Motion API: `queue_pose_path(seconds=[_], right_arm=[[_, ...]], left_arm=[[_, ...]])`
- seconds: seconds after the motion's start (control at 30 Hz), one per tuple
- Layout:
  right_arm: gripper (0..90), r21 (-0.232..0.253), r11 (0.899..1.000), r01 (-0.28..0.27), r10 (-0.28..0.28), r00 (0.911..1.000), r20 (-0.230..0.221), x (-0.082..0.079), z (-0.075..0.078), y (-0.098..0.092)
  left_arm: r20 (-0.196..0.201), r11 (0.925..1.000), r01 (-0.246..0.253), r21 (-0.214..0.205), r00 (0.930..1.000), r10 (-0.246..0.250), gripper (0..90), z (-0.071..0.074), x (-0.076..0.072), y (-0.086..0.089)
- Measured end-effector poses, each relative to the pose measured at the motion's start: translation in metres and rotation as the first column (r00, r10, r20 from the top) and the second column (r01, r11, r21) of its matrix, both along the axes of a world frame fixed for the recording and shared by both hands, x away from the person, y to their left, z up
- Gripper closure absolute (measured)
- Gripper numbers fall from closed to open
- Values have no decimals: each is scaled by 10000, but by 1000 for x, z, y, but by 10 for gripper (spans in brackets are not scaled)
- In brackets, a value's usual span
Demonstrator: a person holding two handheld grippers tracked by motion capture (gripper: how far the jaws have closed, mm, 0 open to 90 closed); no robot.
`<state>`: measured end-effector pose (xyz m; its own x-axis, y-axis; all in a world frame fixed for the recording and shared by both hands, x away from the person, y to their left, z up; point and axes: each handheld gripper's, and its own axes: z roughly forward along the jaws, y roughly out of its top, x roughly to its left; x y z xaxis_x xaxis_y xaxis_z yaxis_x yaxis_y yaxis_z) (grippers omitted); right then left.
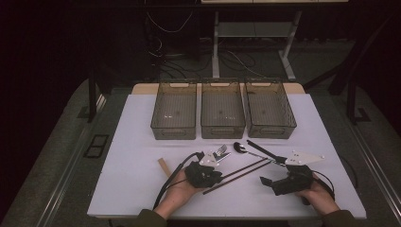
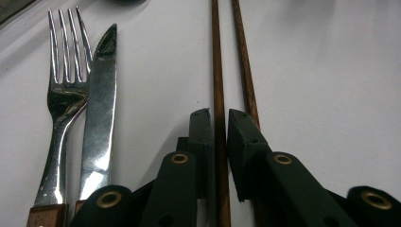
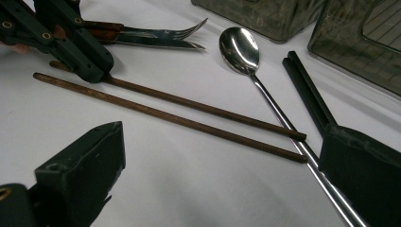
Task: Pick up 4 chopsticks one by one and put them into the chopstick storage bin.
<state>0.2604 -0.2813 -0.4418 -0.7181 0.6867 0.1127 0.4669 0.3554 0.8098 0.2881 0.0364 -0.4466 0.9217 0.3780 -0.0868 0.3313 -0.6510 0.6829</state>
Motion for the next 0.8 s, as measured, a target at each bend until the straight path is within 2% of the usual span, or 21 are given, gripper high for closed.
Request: queue_pose_path(seconds=[0.13,0.17,0.5,0.53,0.73,0.8], right_arm=[[17,-20,10000,-14,14,10000,-8,0,0,0],[17,-25,10000,-16,16,10000,12,0,0,0],[17,-6,10000,-34,35,10000,27,0,0,0],[17,-4,10000,-33,33,10000,25,0,0,0],[17,13,10000,-27,27,10000,28,0,1,0],[17,17,10000,-18,18,10000,17,0,1,0]], left_arm=[[-11,9998,-182,10,9998,182,820,0,0,-1],[-107,9993,-345,-122,9994,344,826,-1,-1,-1],[-137,9996,-284,45,9995,285,839,1,-1,-1],[-241,9996,-285,-11,9993,284,840,1,-1,-1],[-244,9995,-301,-111,9993,298,841,3,-1,0],[-243,9990,-364,-273,9991,357,841,4,-1,1]])
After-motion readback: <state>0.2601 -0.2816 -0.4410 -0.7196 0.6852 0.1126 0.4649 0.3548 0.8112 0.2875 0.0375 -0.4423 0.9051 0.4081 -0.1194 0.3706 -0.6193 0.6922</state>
